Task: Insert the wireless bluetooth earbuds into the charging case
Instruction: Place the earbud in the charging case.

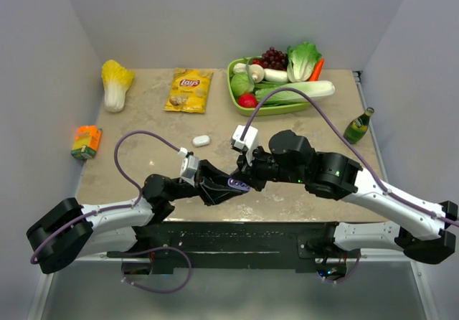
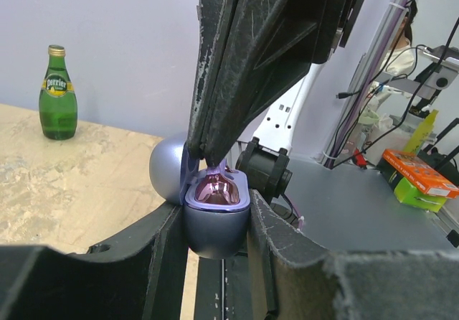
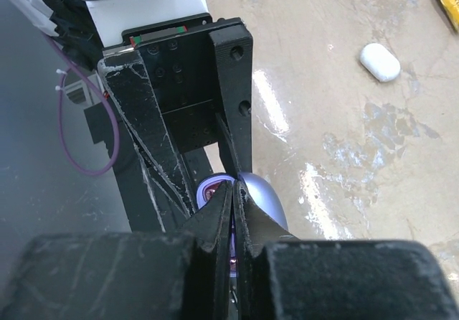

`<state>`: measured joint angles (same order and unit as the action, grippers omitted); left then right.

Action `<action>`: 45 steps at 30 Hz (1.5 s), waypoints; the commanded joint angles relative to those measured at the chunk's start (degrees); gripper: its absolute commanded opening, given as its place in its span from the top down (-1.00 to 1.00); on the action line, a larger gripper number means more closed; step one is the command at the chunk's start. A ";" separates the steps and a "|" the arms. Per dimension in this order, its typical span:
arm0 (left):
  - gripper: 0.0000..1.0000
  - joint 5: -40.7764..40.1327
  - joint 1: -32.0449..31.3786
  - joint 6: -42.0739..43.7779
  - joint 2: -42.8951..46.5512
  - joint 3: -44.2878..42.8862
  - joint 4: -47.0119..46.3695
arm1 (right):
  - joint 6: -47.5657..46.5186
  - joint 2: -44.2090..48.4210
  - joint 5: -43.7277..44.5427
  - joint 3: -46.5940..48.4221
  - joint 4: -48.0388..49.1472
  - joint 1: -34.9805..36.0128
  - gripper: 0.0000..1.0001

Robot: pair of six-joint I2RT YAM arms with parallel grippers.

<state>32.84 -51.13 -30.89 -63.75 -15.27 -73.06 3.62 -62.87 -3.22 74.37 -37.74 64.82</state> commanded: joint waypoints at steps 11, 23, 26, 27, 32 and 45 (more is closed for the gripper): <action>1.00 0.91 -0.28 0.31 0.29 -2.22 -35.58 | -0.80 -1.38 -1.97 0.95 -0.67 -0.13 0.95; 1.00 0.82 -0.28 0.57 1.08 -2.22 -35.31 | -0.45 -3.05 -2.31 1.66 -2.78 -0.13 0.95; 1.00 0.39 -0.37 0.92 1.34 -2.14 -35.22 | -0.63 -3.92 -2.31 2.62 -4.36 -0.13 0.97; 1.00 0.38 -0.28 1.01 1.34 -2.14 -35.14 | -0.72 -4.19 -2.49 2.80 -4.71 -0.13 0.97; 1.00 0.21 -0.28 1.80 1.78 -1.87 -34.17 | 0.07 -2.09 -0.83 2.45 -2.35 -0.13 0.74; 1.00 -0.32 -0.37 1.45 0.90 -0.73 -35.49 | 4.38 5.30 11.18 2.01 4.86 -0.22 0.27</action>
<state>32.71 -51.16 -30.41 -63.53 -15.27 -72.79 6.50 -58.74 -0.08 75.55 -35.97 64.82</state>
